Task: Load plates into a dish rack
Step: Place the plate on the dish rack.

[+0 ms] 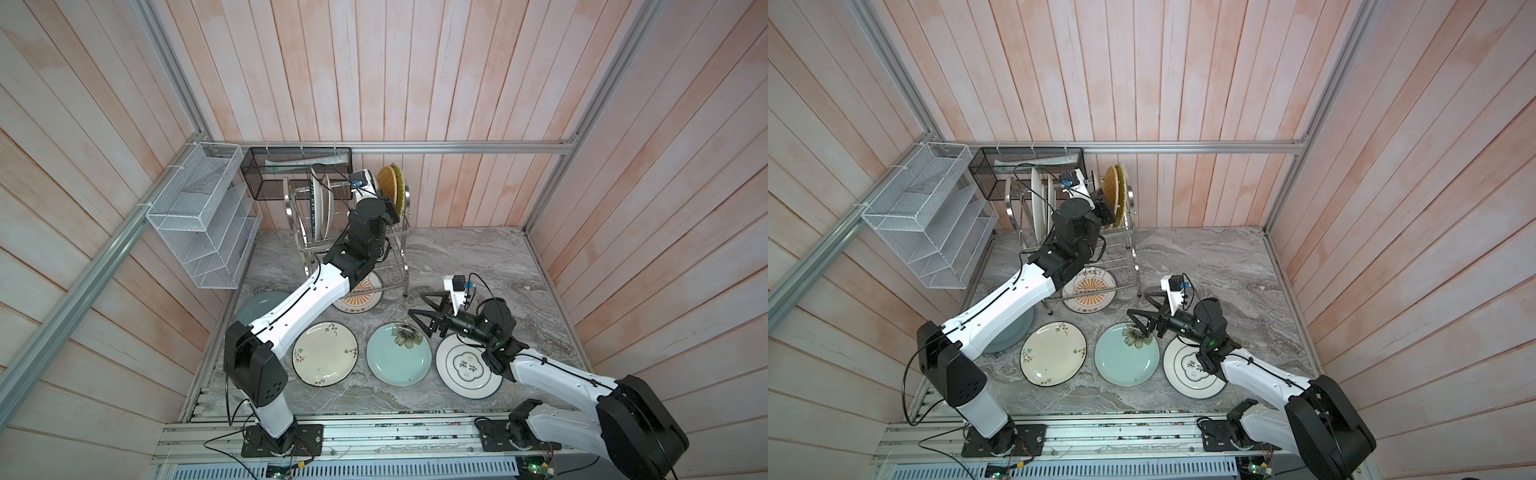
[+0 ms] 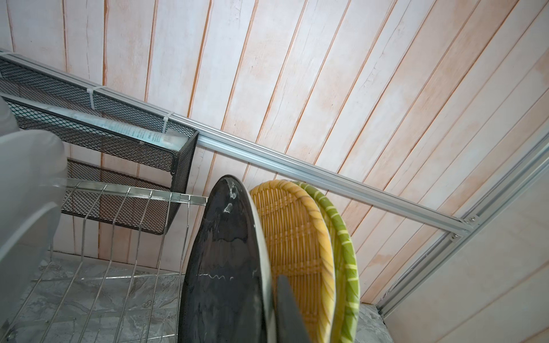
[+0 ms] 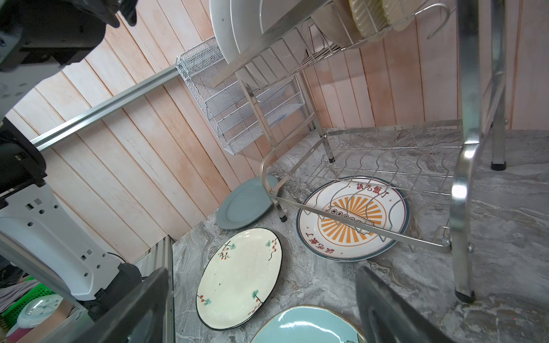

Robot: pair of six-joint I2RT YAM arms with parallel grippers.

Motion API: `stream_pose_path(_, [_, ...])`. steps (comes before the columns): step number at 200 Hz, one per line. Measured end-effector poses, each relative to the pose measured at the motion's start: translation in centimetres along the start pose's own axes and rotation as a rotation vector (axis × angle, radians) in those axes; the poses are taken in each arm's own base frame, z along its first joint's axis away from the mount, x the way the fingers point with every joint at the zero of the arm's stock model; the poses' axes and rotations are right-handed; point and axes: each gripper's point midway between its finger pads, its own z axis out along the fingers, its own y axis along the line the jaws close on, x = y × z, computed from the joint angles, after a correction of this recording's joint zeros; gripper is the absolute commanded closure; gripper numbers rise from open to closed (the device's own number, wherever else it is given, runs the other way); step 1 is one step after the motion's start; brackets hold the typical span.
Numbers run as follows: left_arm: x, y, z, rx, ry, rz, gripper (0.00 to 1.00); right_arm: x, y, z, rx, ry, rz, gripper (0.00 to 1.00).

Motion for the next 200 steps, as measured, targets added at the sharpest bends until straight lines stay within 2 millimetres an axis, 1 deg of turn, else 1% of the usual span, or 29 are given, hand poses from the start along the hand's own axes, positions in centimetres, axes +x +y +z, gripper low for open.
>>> stream_pose_path(23, [-0.5,-0.3,0.1,0.014,-0.024,-0.011,0.77,0.0,0.0,0.0,0.0,0.0,0.0,0.02])
stream_pose_path(44, [-1.0,-0.6,0.0,0.027,-0.042,-0.02,0.74,0.0,0.0,0.0,0.0,0.0,-0.001,0.02])
stream_pose_path(83, [-0.6,-0.8,0.3,0.034,-0.037,-0.019,0.73,0.0,0.1,0.0,0.0,0.0,-0.007,0.02])
stream_pose_path(107, [-0.8,-1.0,0.4,0.04,-0.038,-0.02,0.66,0.1,0.1,0.0,0.0,0.001,-0.007,0.02])
stream_pose_path(120, [-1.3,-1.3,0.3,0.049,-0.045,-0.026,0.61,0.1,0.1,0.1,0.0,0.003,-0.006,0.02])
stream_pose_path(144, [-2.1,-1.9,0.1,0.077,-0.053,-0.035,0.56,0.2,-0.1,0.1,0.006,0.006,-0.006,0.02])
stream_pose_path(159, [-2.6,-2.3,-0.3,0.097,-0.049,-0.032,0.49,0.3,-0.2,0.1,0.011,0.009,-0.007,0.02])
stream_pose_path(166, [-2.9,-2.4,-0.4,0.105,-0.049,-0.03,0.47,0.4,-0.2,0.1,0.014,0.011,-0.005,0.02])
stream_pose_path(182, [-3.9,-2.8,-1.1,0.129,-0.047,-0.023,0.43,0.5,-0.3,0.0,0.018,0.015,-0.004,0.02])
stream_pose_path(200, [-5.5,-3.1,-2.3,0.157,-0.055,-0.021,0.38,0.5,-0.4,0.0,0.02,0.016,-0.005,0.02])
